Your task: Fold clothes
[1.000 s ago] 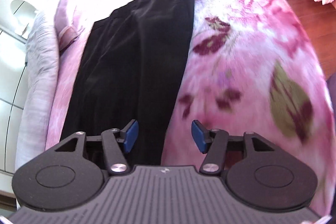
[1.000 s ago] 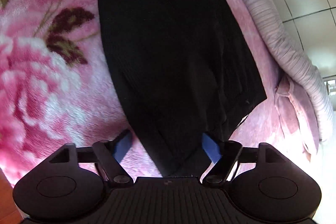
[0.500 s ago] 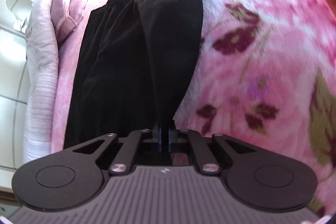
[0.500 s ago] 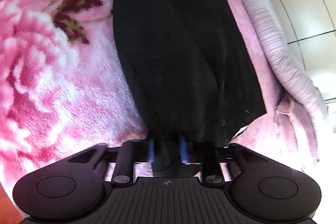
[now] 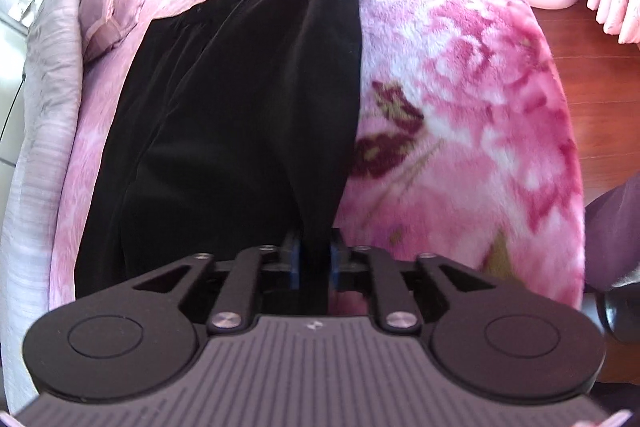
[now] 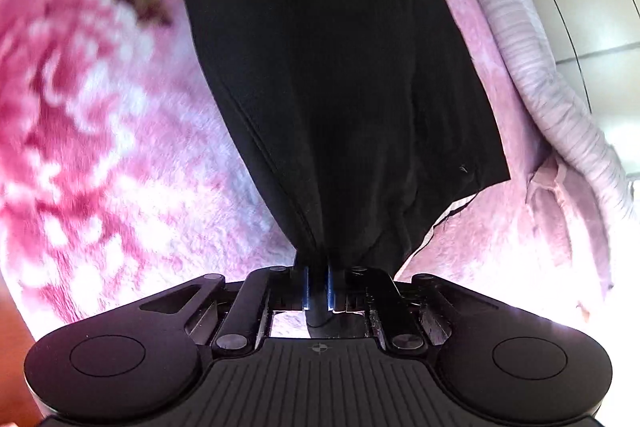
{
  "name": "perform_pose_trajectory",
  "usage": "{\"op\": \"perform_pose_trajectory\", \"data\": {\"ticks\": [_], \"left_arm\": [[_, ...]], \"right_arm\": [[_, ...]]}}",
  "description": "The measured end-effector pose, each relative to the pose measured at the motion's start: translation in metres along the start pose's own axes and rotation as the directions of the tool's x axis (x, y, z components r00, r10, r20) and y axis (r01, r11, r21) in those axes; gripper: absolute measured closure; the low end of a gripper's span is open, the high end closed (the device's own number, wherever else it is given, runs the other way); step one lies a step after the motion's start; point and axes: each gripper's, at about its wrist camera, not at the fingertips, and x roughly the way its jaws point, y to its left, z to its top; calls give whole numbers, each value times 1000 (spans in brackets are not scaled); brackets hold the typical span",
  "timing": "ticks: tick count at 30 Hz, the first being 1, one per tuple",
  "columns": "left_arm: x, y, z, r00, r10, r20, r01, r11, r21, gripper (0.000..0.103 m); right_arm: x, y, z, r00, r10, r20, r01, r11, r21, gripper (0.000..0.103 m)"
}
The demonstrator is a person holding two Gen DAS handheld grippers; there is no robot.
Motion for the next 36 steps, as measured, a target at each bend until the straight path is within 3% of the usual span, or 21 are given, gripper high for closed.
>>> {"op": "perform_pose_trajectory", "data": {"ticks": [1,5,8,11,15,17,19,21,22,25,26,27,28,31,32,33,34,36], "left_arm": [[-5,1,-6,1000,4,-9,-4,1000,-12,70],[-32,5,-55,994,39,-105,-48,995,-84,69],[-54,5,-112,975,81,-209,-107,987,-116,68],[-73,4,-182,937,121,-327,-169,978,-120,63],[-95,4,-286,873,159,-461,-224,970,-91,59],[-104,4,-334,848,185,-497,-242,969,-52,55],[-111,5,-379,826,208,-524,-249,969,-9,53],[-114,8,-418,815,218,-538,-246,969,20,53],[-114,10,-436,811,220,-542,-241,970,34,53],[-117,11,-466,846,244,-474,-228,969,92,55],[-118,12,-476,857,249,-452,-223,968,111,62],[-117,13,-480,862,230,-452,-205,973,105,88],[-115,16,-483,855,215,-473,-196,977,90,100],[-121,22,-487,864,207,-458,-207,977,51,101],[-124,24,-485,863,203,-463,-220,975,17,101],[-127,25,-482,861,198,-469,-233,972,-17,101],[-131,23,-479,858,188,-479,-237,971,-44,102],[-139,17,-473,851,166,-498,-245,965,-96,102]], "right_arm": [[-2,3,0,1000,-15,-5,15,1000,-11,94],[-9,5,6,999,-33,-40,33,999,-4,90],[-29,13,30,1000,-20,-11,20,1000,2,89],[-49,21,54,1000,-8,20,8,1000,7,88],[-63,39,117,996,-1,94,3,1000,-14,83],[-63,47,152,993,-5,115,7,1000,-19,73],[-62,55,188,991,-1,133,4,1000,-21,51],[-57,61,221,988,14,151,-9,999,-37,48],[-55,66,236,988,18,153,-12,999,-44,48],[-44,77,279,989,38,143,-29,998,-64,48],[-40,80,290,990,42,136,-32,997,-75,48],[-35,84,301,991,46,128,-35,996,-87,48],[-32,85,308,991,52,121,-41,995,-86,48],[-22,87,328,993,70,100,-62,995,-81,49],[-17,82,333,993,84,85,-78,994,-73,53],[-15,79,337,991,117,69,-114,992,-54,85],[-14,75,341,987,153,53,-151,988,-33,99],[-16,77,340,986,160,51,-158,986,-49,99]]}}
